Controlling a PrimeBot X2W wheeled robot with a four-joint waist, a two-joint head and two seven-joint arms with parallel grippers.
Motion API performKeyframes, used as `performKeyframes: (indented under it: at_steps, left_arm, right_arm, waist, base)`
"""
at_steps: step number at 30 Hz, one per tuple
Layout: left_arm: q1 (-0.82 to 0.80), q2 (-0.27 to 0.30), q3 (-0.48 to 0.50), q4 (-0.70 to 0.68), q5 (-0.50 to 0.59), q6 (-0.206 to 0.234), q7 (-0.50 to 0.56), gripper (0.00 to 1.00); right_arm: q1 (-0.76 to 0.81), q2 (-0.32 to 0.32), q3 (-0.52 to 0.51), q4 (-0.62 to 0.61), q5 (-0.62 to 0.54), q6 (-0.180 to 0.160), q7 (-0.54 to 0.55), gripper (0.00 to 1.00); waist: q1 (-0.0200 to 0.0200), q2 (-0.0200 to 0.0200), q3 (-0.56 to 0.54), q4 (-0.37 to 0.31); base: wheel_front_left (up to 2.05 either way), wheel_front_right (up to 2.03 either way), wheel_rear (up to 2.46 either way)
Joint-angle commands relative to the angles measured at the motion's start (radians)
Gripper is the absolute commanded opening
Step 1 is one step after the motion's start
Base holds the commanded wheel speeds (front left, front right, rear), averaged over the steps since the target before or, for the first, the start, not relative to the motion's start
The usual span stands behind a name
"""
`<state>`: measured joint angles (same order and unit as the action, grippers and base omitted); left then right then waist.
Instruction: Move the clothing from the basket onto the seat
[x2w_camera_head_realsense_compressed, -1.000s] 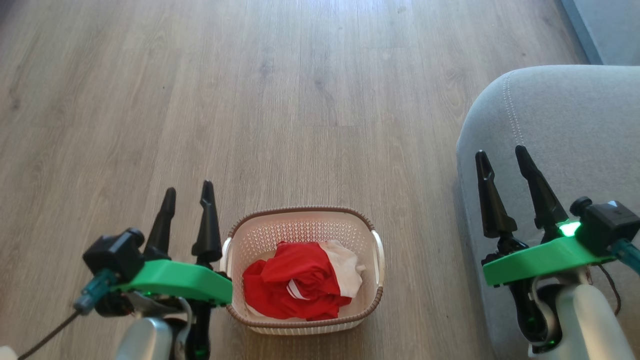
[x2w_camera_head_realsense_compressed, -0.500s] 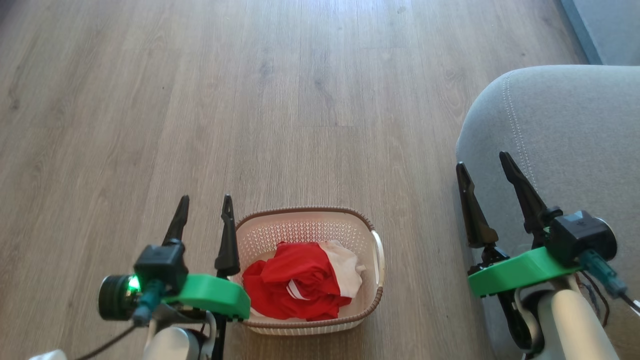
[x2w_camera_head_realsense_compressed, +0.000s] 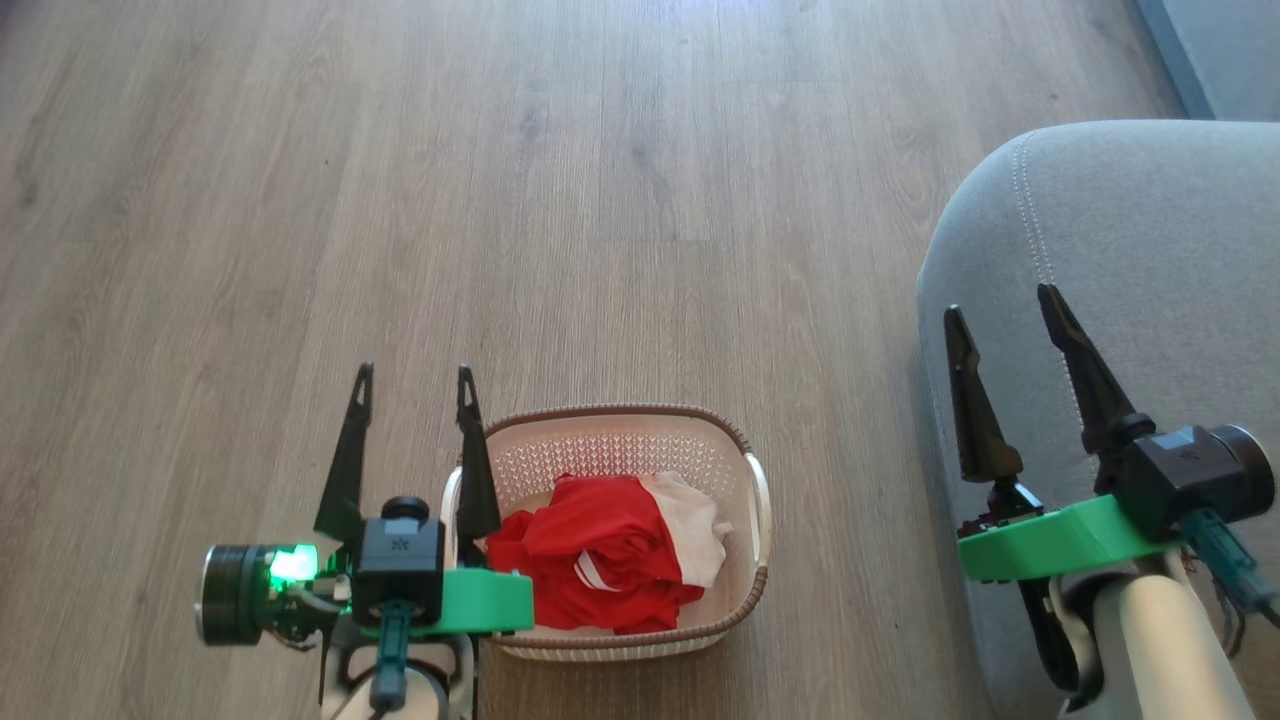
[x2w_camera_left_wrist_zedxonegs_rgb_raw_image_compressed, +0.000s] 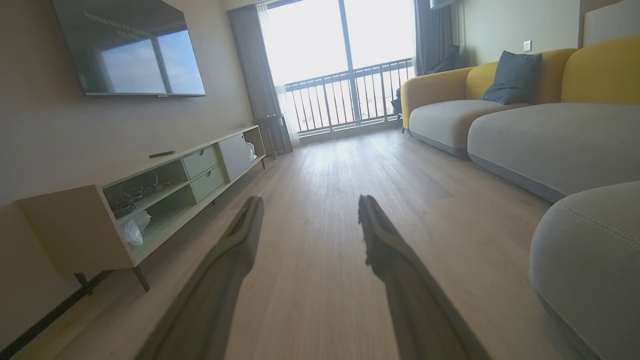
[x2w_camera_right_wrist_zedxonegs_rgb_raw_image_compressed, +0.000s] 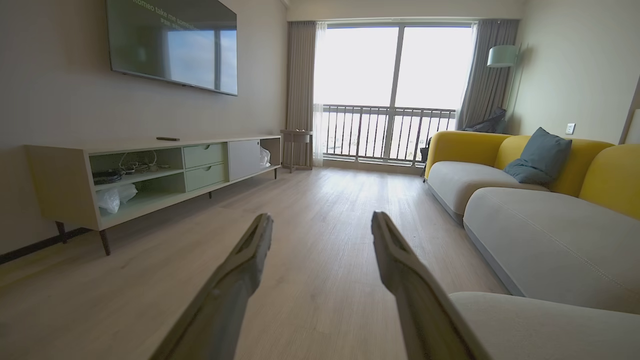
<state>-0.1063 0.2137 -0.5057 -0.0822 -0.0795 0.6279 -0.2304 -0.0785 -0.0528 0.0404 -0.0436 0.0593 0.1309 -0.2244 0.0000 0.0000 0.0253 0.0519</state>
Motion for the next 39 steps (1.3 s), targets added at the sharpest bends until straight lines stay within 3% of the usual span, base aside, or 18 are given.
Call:
performKeyframes:
  at_steps: [1, 5, 8, 13, 14, 19, 25, 39]
  left_arm:
    - [-0.056, 0.024, 0.012, -0.036, 0.019, 0.017, -0.011, 1.0]
    - [-0.054, 0.02, -0.005, -0.017, 0.02, 0.03, -0.023, 1.0]
    - [-0.039, 0.004, 0.014, 0.005, 0.015, 0.013, -0.031, 1.0]
    - [-0.012, -0.043, 0.088, 0.073, -0.039, -0.094, -0.031, 1.0]
    - [0.0, -0.074, 0.129, 0.105, -0.069, -0.15, -0.031, 1.0]
    - [0.024, -0.133, 0.237, 0.195, -0.119, -0.299, -0.031, 1.0]
    - [0.024, -0.16, 0.313, 0.263, -0.112, -0.389, -0.031, 1.0]
    - [0.014, -0.163, 0.313, 0.272, -0.135, -0.429, -0.031, 1.0]
  right_arm:
    - [-0.028, 0.003, 0.016, -0.041, -0.024, 0.0, -0.017, 1.0]
    - [-0.017, 0.003, -0.002, -0.007, -0.016, 0.0, -0.029, 1.0]
    - [-0.015, 0.002, 0.002, 0.013, -0.04, 0.0, -0.037, 1.0]
    - [-0.011, 0.002, 0.006, 0.048, -0.024, 0.0, -0.037, 1.0]
    - [-0.008, 0.002, 0.012, 0.068, -0.013, 0.0, -0.037, 1.0]
    - [-0.009, 0.003, 0.029, 0.114, -0.007, 0.0, -0.037, 1.0]
    - [-0.012, 0.003, 0.043, 0.147, -0.009, 0.0, -0.037, 1.0]
    - [-0.023, 0.003, 0.05, 0.155, -0.014, 0.0, -0.037, 1.0]
  waist:
    - [0.0, 0.0, 0.001, 0.0]
    - [0.0, 0.0, 0.004, 0.002]
    - [0.0, 0.0, 0.005, 0.003]
    - [0.0, 0.0, 0.007, 0.0]
    - [0.0, 0.0, 0.007, -0.001]
    - [0.0, 0.0, 0.009, -0.005]
    - [0.0, 0.0, 0.008, -0.006]
    - [0.0, 0.0, 0.021, -0.011]
  base:
    - [0.0, 0.0, 0.0]
    - [0.0, 0.0, 0.0]
    - [0.0, 0.0, 0.0]
    - [0.0, 0.0, 0.0]
    - [0.0, 0.0, 0.0]
    - [0.0, 0.0, 0.0]
    - [0.0, 0.0, 0.0]
    - [0.0, 0.0, 0.0]
